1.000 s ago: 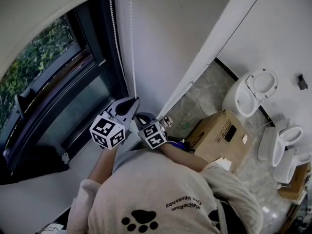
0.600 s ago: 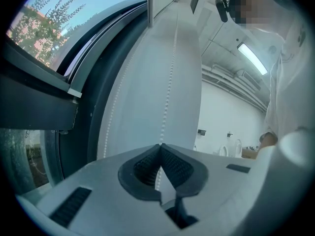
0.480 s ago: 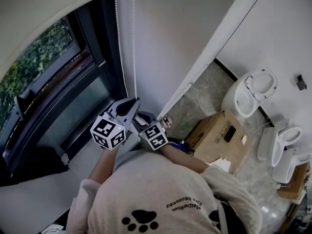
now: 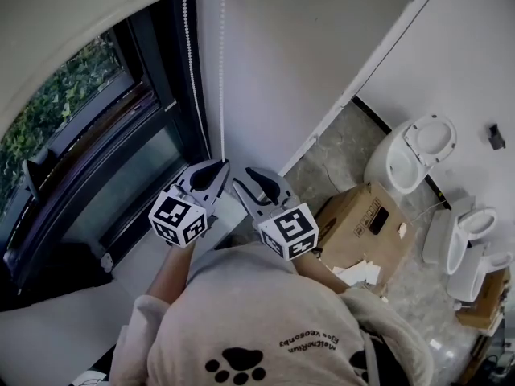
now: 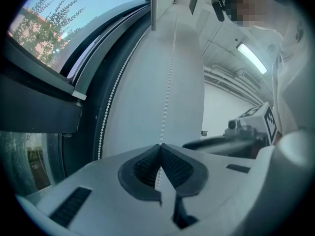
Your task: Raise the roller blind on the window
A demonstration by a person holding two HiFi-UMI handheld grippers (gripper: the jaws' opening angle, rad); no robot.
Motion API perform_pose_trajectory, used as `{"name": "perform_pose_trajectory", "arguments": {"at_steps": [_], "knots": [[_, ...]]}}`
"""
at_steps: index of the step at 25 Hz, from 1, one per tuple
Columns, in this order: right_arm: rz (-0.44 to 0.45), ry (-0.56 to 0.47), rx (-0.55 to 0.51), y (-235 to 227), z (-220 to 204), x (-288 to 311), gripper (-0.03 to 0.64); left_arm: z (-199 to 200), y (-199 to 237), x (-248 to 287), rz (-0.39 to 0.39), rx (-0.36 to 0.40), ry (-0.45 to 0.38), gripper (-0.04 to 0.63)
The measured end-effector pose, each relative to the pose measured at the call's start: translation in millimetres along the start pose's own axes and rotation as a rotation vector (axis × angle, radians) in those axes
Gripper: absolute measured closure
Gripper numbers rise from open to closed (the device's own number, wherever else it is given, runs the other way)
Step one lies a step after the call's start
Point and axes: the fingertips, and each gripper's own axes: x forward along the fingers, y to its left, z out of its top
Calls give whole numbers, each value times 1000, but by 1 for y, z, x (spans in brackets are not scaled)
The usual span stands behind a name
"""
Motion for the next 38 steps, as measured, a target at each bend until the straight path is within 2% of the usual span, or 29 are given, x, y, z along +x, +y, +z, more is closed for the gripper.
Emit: {"name": "perform_pose_trajectory", "arguments": {"at_steps": [5, 9, 15, 20, 23, 30, 38], "knots": [[16, -128, -10, 5, 76, -12, 485, 0, 0, -1, -2, -6, -9, 586], [25, -185, -54, 10, 124, -11, 486, 0, -3, -1, -8, -9, -11, 586], [46, -195, -57, 15, 162, 3, 489, -1, -8, -1, -16, -14, -14, 586], [28, -231, -74, 11, 185, 5, 542, -1, -11, 0, -22, -16, -13, 586], [29, -228, -100, 13, 190, 6, 600, -1, -11, 0, -23, -23, -15, 586], [23, -226, -116, 12, 182, 5, 606, -7, -9, 1, -18, -29, 1, 586], [0, -178, -92, 7, 137, 17, 606, -53, 2, 1, 28, -55, 68, 586]]}}
